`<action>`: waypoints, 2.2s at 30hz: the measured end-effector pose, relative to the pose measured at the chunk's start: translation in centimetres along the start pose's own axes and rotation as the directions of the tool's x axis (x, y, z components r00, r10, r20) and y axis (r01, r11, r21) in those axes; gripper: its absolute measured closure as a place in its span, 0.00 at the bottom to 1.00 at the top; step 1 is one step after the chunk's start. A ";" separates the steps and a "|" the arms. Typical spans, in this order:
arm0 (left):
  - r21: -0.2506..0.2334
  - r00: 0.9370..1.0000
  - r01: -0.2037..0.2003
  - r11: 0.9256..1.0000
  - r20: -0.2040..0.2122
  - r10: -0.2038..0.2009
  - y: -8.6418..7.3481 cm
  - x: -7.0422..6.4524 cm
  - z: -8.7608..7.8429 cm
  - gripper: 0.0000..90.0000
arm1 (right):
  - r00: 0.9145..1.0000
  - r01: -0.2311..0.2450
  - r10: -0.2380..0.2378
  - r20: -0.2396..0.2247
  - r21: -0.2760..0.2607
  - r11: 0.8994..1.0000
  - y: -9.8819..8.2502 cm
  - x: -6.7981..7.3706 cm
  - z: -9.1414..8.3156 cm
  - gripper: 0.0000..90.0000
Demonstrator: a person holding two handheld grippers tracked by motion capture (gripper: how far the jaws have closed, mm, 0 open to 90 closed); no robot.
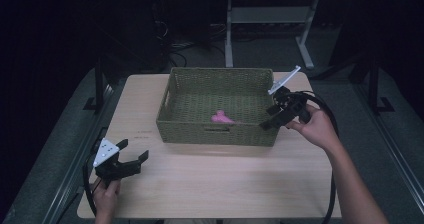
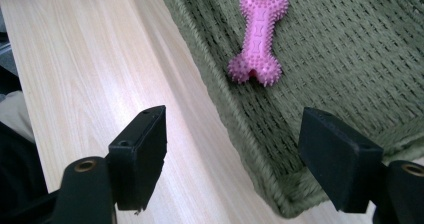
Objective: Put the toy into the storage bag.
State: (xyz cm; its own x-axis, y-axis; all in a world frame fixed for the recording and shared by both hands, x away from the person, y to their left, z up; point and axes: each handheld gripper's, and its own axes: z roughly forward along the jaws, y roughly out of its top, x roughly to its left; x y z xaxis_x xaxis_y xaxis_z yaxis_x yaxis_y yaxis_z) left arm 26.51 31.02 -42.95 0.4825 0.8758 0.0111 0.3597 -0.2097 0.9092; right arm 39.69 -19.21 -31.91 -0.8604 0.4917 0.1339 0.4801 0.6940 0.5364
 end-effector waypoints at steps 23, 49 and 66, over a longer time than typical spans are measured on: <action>0.003 1.000 -0.006 1.000 -0.003 0.006 0.0 -0.1 0.0 0.15 | 1.000 0.021 -0.021 0.001 -0.035 0.999 -3.9 2.8 0.0 0.30; 0.001 1.000 -0.003 1.000 -0.003 0.003 -0.1 -0.1 0.0 0.15 | 1.000 -0.013 0.013 -0.005 -0.033 0.999 -8.6 4.2 1.5 0.29; 0.002 1.000 -0.008 1.000 -0.005 0.008 -0.1 -0.2 0.0 0.15 | 0.998 -0.059 0.059 -0.016 -0.050 0.997 -12.0 4.6 2.5 0.29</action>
State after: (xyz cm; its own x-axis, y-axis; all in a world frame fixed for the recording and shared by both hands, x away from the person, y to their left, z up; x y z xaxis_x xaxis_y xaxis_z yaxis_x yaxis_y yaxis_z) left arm 26.35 30.85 -43.00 0.4812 0.8764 0.0204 0.3578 -0.2176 0.9081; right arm 30.44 -23.93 -39.84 -0.8334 0.5230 0.1784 0.5212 0.6365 0.5685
